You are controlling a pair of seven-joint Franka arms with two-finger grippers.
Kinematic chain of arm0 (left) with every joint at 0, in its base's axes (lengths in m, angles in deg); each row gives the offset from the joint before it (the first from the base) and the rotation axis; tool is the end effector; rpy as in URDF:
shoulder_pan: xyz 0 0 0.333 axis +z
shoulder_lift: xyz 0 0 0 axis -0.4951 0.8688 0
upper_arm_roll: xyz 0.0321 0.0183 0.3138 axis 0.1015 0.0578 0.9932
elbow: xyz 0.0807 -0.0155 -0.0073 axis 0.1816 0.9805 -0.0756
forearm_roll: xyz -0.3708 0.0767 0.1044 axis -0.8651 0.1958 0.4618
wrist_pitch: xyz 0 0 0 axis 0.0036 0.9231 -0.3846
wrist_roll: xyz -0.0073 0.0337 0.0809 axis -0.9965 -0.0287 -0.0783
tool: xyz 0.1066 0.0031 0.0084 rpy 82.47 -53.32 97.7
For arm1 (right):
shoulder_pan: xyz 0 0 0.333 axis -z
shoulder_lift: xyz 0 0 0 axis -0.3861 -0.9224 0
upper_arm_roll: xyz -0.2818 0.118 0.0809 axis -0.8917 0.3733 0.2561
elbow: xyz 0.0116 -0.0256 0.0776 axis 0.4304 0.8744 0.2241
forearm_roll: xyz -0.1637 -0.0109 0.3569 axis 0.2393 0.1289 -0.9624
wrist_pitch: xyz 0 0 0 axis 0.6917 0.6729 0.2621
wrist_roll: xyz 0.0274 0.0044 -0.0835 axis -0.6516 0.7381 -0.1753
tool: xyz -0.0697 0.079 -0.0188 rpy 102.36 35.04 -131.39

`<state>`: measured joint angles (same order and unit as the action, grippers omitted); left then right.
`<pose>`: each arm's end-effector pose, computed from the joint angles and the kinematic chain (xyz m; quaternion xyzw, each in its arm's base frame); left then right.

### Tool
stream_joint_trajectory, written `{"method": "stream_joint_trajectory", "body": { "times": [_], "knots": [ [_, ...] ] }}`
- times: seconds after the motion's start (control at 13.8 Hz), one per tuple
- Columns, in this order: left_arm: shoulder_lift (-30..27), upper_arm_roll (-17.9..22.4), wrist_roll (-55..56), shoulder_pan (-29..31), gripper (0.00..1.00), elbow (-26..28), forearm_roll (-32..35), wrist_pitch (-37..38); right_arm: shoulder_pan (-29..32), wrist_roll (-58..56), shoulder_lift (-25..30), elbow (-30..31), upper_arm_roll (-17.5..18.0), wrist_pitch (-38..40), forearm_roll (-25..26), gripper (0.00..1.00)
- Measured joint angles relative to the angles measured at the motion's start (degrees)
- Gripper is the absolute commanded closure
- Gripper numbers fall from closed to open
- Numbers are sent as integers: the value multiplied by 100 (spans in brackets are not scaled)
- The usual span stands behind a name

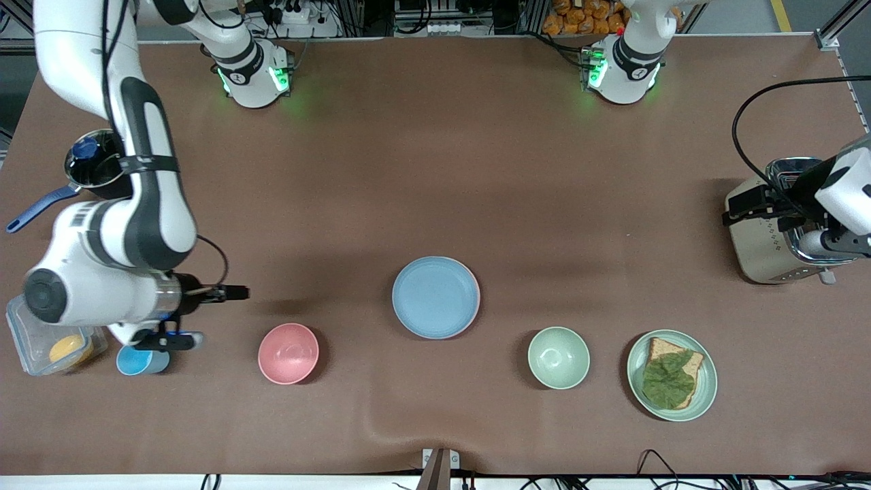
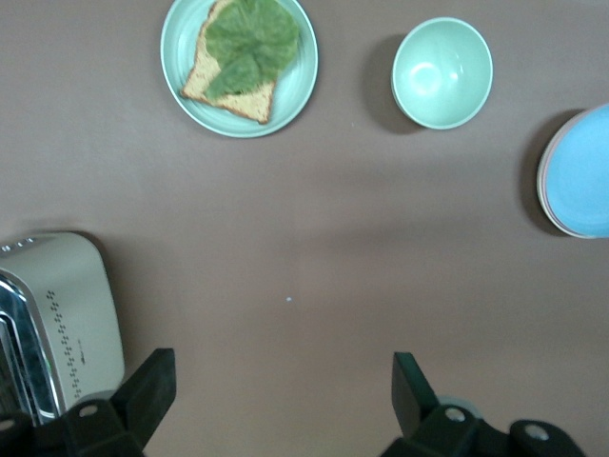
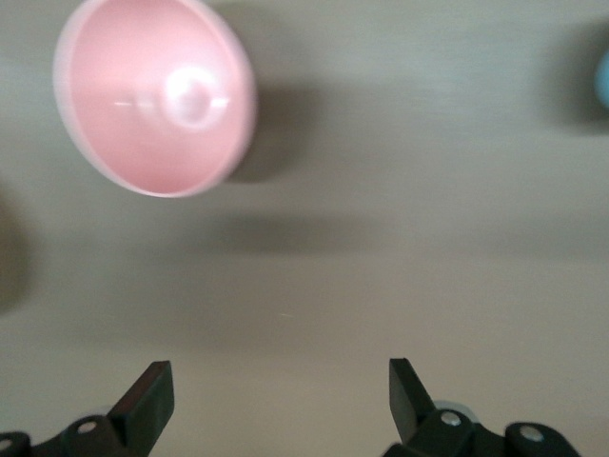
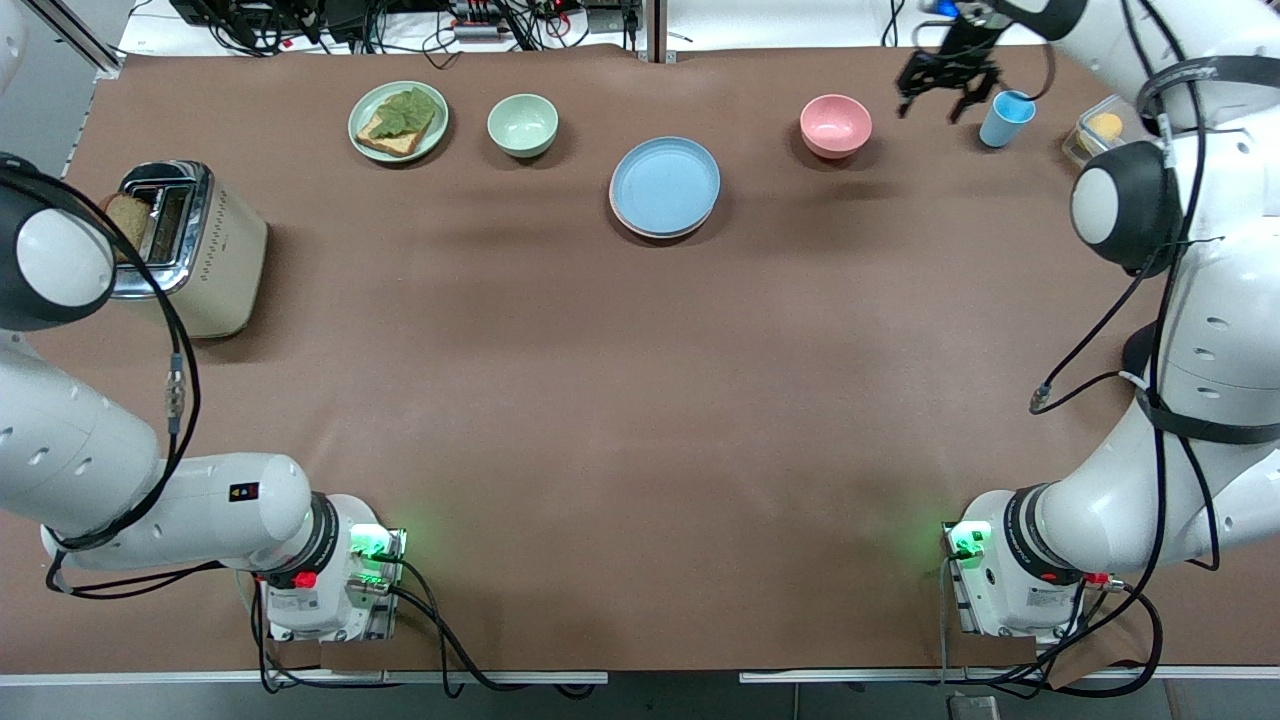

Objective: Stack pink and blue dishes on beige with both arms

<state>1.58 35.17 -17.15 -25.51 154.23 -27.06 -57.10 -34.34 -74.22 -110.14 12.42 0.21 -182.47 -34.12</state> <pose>0.5989 -0.0184 0.5723 0.9972 -0.0350 -0.0246 0.0615 0.6935 0.0360 0.3526 -0.9914 -0.0024 0.1137 0.0646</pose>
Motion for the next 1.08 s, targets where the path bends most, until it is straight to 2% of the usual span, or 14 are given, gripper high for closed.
{"method": "stream_joint_trajectory", "body": {
  "times": [0.22,0.36,0.58,0.79,1.08],
  "knots": [
    [-308,679,57,-761,0,322,-22,-16,159,-191,333,-23,-87,364,462,0],
    [-442,891,73,-1012,0,507,-22,-106,169,-194,778,1,-97,561,815,0],
    [-531,938,73,-1032,0,674,-22,-191,182,-194,1719,276,-94,791,1459,0],
    [-527,954,73,-1027,0,680,-22,-212,297,-194,2456,436,-77,1022,1520,0],
    [-526,971,73,-1024,0,681,-22,-214,366,-85,2935,499,127,1177,1521,0]
  ]
}}
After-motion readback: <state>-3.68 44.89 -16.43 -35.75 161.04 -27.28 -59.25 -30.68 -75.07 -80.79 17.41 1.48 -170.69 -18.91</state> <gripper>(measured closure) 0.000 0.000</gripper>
